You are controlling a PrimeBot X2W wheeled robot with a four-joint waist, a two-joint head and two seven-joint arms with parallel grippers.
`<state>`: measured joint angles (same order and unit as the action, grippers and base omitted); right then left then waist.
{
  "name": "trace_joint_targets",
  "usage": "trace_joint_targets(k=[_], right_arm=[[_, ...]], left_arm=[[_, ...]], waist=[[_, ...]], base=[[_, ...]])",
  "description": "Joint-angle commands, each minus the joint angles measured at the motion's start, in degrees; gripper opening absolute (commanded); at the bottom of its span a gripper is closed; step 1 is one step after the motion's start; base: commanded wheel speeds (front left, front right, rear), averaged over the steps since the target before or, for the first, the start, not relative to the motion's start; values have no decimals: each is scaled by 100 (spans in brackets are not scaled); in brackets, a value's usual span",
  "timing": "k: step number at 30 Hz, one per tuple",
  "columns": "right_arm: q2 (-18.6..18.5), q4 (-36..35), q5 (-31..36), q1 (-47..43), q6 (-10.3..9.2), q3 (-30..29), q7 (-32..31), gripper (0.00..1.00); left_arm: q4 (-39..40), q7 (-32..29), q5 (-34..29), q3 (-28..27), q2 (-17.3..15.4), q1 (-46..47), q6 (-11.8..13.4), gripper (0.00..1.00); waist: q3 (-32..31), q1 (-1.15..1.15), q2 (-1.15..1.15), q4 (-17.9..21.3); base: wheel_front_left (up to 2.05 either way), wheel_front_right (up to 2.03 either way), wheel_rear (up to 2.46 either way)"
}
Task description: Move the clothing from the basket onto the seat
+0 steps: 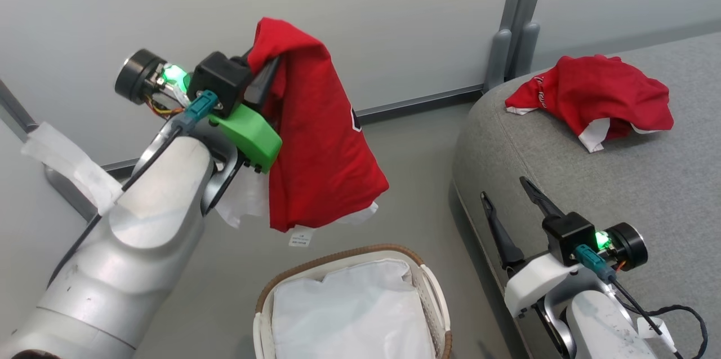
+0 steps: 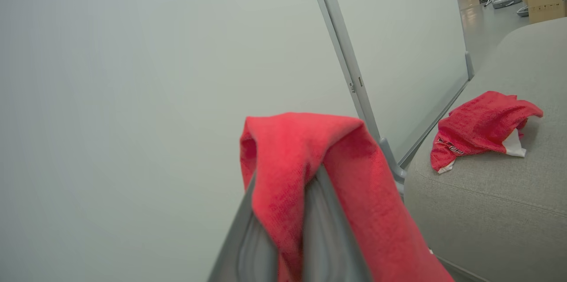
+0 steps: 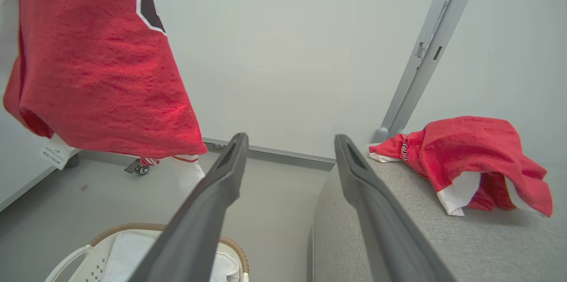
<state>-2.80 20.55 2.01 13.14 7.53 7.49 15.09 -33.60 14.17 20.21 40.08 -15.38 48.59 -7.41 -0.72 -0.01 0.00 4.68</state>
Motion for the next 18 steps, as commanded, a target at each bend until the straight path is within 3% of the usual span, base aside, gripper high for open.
trace_joint_targets(k=[1,9,18], right_arm=[[-18,54,17,70,-8,69,12,100],[-19,494,118,271,-8,523,12,100],[-20,980,237,578,-7,580,12,100]], left_arm=[[41,0,26,30,-40,192,-12,0],[268,14,86,215,33,793,-12,0],[682,35,231,520,119,1137,-6,0]], waist=[[-69,1,0,-77],[-124,1,0,-217],[-220,1,0,-412]], base=[[0,0,0],[0,0,0],[0,0,0]])
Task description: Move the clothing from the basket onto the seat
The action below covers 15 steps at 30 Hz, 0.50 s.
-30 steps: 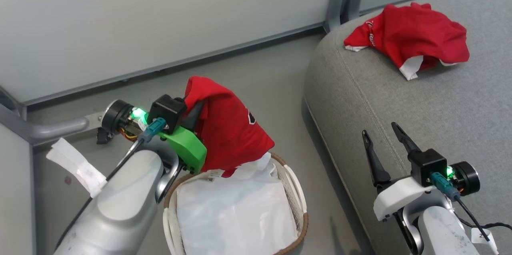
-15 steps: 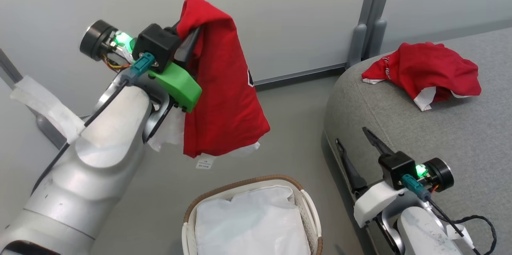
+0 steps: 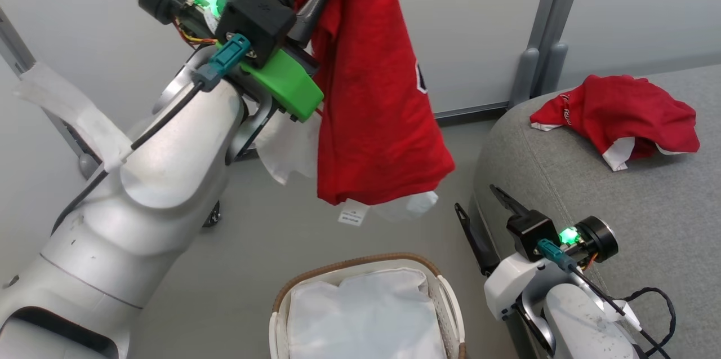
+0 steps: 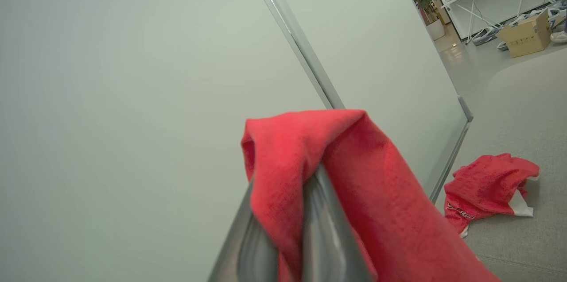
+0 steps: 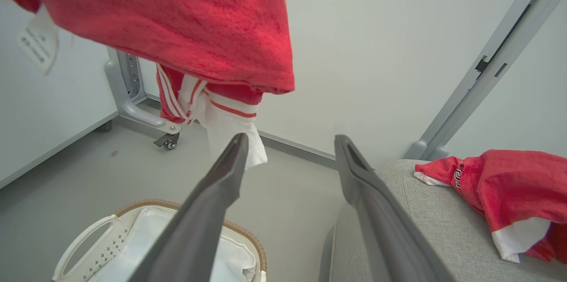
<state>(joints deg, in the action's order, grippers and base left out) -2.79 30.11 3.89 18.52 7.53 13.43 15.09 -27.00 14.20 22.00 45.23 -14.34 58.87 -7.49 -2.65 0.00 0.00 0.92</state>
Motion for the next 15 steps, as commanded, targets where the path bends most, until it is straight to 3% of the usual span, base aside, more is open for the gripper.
trace_joint_targets(k=[1,9,15], right_arm=[[-20,90,76,77,-8,-47,12,100],[-18,178,188,283,-7,-249,12,100],[-28,-102,-25,395,-8,402,12,100]], left_arm=[[82,25,73,55,23,126,2,0],[551,-54,224,345,73,172,3,0],[736,-108,367,428,41,-27,3,0]], waist=[[-39,0,0,-57],[-118,0,0,-178],[-144,0,0,-204]], base=[[0,0,0],[0,0,0],[0,0,0]])
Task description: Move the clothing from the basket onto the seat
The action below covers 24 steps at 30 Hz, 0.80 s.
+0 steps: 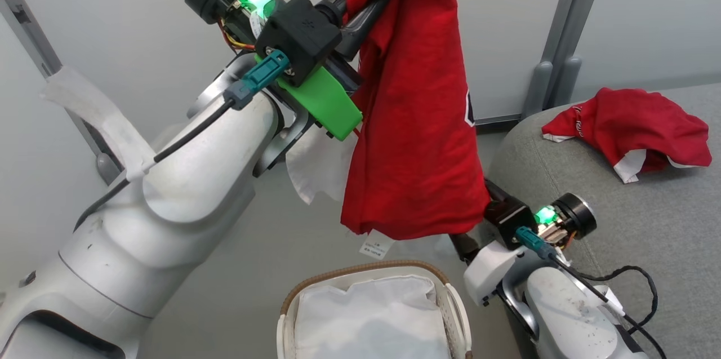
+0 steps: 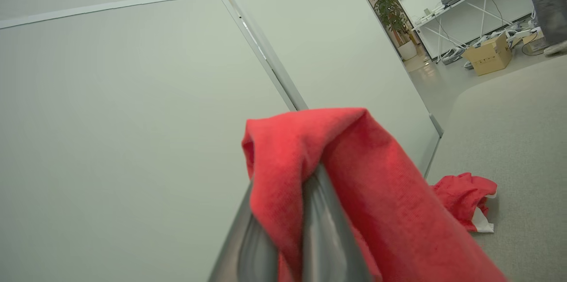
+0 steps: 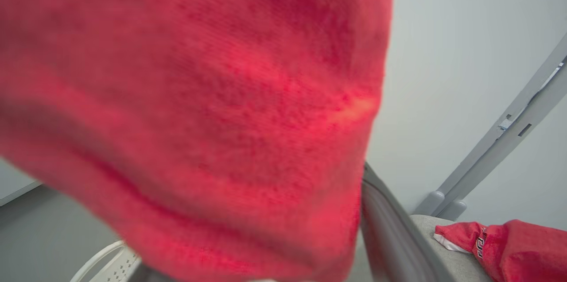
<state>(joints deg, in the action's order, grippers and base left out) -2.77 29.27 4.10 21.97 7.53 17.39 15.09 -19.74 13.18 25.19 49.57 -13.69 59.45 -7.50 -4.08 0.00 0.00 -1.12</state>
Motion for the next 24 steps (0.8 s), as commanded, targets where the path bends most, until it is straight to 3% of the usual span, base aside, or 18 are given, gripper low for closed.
trace_joint_targets(k=[1,4,18,19,22,23,24], right_arm=[[-40,-74,-104,87,-8,139,12,49],[-78,-251,-240,149,-8,342,12,3],[-88,-646,-357,88,-8,169,12,0],[-87,-651,-343,81,-8,133,12,0],[-87,-662,-296,65,-8,-6,12,0],[-85,-669,-270,65,-8,-63,12,0],[-84,-679,-258,70,-8,-118,12,0]], left_arm=[[18,-12,74,-2,-35,-125,6,0],[-5,-15,146,-9,-66,-232,35,0],[-458,132,513,-115,-124,-1064,190,0],[-506,148,553,-136,-109,-1154,202,24],[-633,163,627,-177,-76,-1418,238,46],[-672,178,654,-190,-59,-1525,242,94],[-708,187,667,-195,-50,-1612,241,100]], waist=[[1,0,0,2],[12,0,0,11],[85,0,0,94],[92,0,0,100],[109,0,0,116],[118,0,0,123],[126,0,0,126]], base=[[0,0,0],[0,0,0],[0,0,0],[0,0,0],[0,0,0],[0,0,0],[0,0,0]])
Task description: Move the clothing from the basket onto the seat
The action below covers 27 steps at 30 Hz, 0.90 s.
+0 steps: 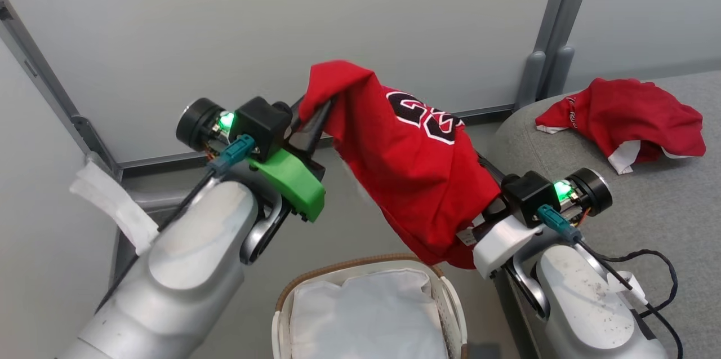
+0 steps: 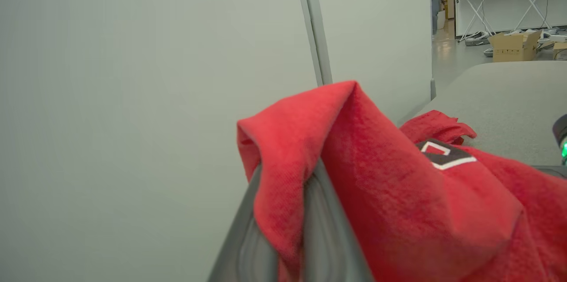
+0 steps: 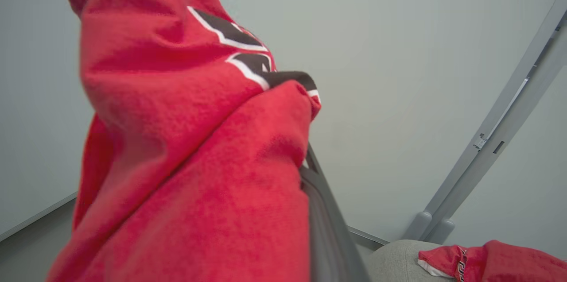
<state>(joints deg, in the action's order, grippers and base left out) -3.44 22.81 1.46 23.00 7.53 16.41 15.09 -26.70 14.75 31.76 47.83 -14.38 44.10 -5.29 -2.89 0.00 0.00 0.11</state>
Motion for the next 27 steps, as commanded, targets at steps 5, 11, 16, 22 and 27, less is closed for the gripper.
trace_joint_targets(k=[5,11,16,22,27], right_arm=[[-15,-87,112,-35,-8,-355,12,0],[-11,-193,262,-5,-8,-729,12,0],[-47,-298,330,20,-8,-953,12,0],[-130,-373,382,-32,-8,-1126,12,0],[-192,-355,406,-130,-8,-1230,12,0]], left_arm=[[-113,48,18,-242,199,-622,126,100],[-71,39,-244,-759,399,-1454,159,100],[-207,40,-479,-1184,526,-2116,56,100],[-322,40,-749,-1577,693,-2624,-64,100],[-306,40,-968,-1813,828,-2874,-127,100]], waist=[[47,0,0,5],[95,0,0,57],[127,0,0,152],[148,0,0,247],[150,0,0,321]], base=[[0,0,0],[0,0,0],[0,0,0],[0,0,0],[0,0,0]])
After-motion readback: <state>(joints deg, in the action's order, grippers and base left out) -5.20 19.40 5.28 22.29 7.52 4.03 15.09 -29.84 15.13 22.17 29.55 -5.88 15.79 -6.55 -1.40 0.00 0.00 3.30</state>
